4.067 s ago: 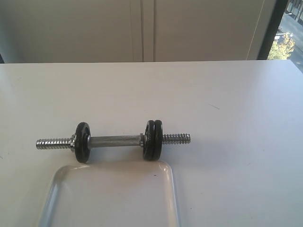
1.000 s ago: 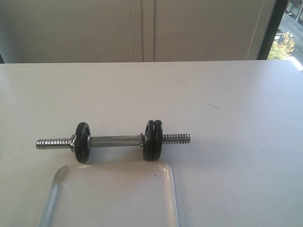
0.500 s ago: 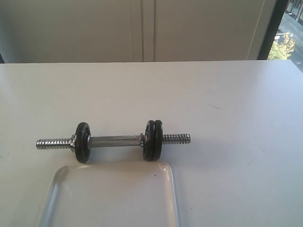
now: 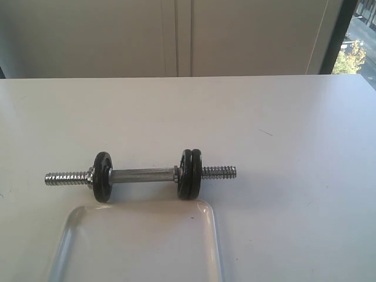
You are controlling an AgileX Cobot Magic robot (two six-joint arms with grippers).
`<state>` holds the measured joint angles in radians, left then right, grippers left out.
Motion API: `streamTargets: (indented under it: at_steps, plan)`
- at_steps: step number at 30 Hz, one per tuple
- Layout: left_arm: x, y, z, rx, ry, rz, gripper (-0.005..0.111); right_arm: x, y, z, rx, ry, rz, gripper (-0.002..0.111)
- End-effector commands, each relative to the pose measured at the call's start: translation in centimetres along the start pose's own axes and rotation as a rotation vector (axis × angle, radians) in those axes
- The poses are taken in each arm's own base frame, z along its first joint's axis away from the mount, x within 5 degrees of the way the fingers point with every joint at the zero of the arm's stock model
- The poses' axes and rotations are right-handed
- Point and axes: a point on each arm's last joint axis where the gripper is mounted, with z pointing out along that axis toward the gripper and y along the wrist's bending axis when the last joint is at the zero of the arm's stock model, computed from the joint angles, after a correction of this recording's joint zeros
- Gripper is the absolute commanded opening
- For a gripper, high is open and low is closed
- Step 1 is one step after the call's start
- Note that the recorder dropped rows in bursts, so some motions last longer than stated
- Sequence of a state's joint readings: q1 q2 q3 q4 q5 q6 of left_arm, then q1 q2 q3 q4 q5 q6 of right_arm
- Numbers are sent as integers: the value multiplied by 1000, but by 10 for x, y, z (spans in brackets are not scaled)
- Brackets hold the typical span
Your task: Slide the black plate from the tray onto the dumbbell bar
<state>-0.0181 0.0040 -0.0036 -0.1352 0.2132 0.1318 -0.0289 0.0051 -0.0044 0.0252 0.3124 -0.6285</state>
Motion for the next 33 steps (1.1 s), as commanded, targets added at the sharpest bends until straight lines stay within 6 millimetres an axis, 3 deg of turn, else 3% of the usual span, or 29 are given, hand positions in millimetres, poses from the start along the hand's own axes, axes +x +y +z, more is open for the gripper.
streamTargets:
  at_steps: [1, 6, 12, 16, 33]
  plan:
    - [1, -1, 0, 7, -4, -3, 0, 0, 0, 0, 12, -9, 6, 0]
    - [1, -1, 0, 7, -4, -3, 0, 3, 2, 0, -7, 19, 70, 0]
    - [1, -1, 0, 7, -4, -3, 0, 3, 2, 0, -1, 20, 676, 0]
    - [1, -1, 0, 7, -4, -3, 0, 3, 2, 0, 1, 21, 883, 0]
    - [1, -1, 0, 7, -4, -3, 0, 3, 2, 0, -5, 20, 761, 0]
